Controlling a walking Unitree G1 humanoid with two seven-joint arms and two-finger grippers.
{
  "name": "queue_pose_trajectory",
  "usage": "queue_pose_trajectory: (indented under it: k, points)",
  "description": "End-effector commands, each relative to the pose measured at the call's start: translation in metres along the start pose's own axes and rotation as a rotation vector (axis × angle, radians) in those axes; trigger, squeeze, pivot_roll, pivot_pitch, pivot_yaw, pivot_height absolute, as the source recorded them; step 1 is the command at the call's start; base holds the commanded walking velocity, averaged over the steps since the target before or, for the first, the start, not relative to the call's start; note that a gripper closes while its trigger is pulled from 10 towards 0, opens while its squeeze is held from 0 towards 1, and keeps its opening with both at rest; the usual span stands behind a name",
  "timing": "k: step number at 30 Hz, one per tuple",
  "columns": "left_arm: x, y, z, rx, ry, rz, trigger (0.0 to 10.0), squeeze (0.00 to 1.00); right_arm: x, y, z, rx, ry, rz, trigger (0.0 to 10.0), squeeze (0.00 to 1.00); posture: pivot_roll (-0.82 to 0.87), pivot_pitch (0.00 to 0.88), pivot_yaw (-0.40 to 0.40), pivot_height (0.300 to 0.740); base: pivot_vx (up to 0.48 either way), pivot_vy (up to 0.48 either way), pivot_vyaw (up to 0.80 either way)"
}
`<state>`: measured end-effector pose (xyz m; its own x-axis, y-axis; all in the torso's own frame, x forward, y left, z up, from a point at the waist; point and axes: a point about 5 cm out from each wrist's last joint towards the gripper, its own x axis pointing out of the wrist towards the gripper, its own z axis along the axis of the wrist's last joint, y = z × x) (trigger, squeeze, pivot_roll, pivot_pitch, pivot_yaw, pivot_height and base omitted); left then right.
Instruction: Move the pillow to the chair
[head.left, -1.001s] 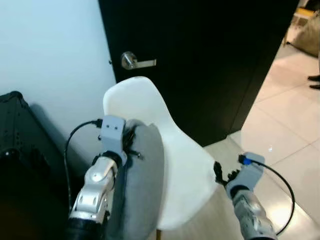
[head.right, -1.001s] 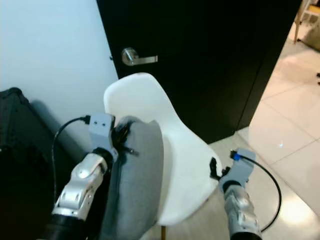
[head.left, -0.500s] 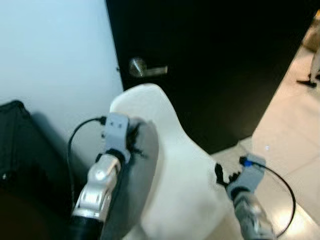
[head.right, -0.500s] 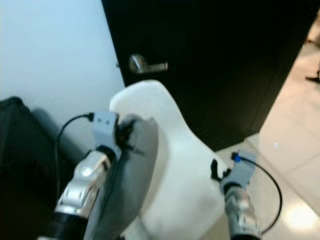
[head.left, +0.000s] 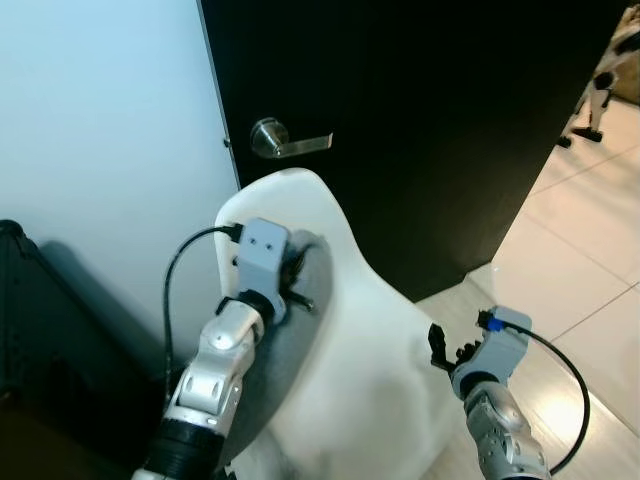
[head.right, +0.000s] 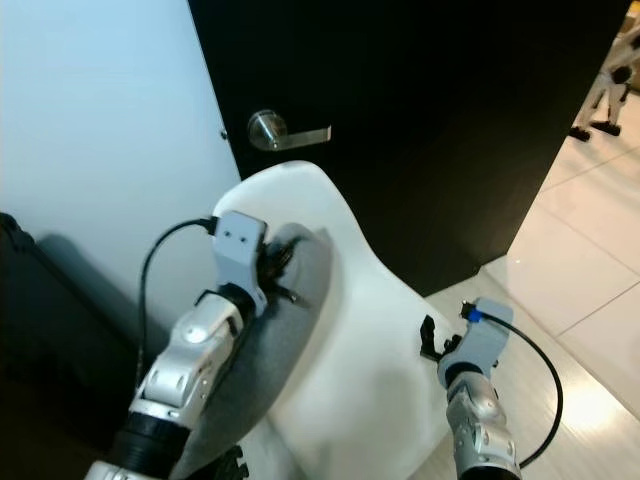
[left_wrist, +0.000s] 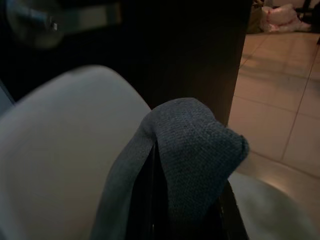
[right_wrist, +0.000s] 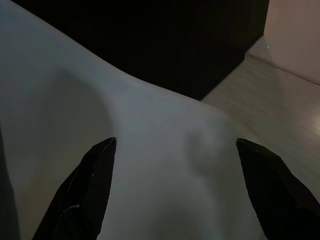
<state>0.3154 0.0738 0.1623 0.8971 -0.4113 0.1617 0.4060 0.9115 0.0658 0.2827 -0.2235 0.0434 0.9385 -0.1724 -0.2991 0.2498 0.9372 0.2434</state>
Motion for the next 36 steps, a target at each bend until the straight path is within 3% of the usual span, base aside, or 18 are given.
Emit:
queue_pose_trajectory:
  k: [1, 7, 16, 24, 36]
  points:
    - [0.001, -0.01, 0.015, 0.093, -0.098, -0.049, 10.0, 0.0, -0.002, 0.001, -0.004, -0.003, 0.012, 0.003, 10.0, 0.0, -0.07, 0.066, 0.039, 0.74, 0.0, 0.0, 0.0]
    - [0.005, -0.018, 0.007, 0.233, -0.076, -0.063, 10.0, 0.0, -0.002, -0.001, -0.006, -0.01, 0.031, -0.017, 10.0, 0.0, -0.07, 0.067, 0.041, 0.74, 0.0, 0.0, 0.0]
    - [0.005, -0.014, -0.01, 0.314, 0.003, -0.021, 10.0, 0.0, -0.006, -0.005, -0.011, -0.017, 0.062, -0.03, 10.0, 0.0, -0.08, 0.088, 0.045, 0.74, 0.0, 0.0, 0.0]
    - [0.005, -0.012, -0.015, 0.317, 0.022, 0.002, 10.0, 0.0, -0.01, -0.007, -0.02, -0.022, 0.124, -0.051, 10.0, 0.0, -0.09, 0.109, 0.055, 0.735, 0.0, 0.0, 0.0]
    - [0.02, -0.02, 0.002, 0.279, -0.063, -0.005, 10.0, 0.0, -0.013, -0.006, -0.023, -0.004, 0.161, -0.049, 10.0, 0.0, -0.1, 0.118, 0.057, 0.685, 0.0, 0.0, 0.0]
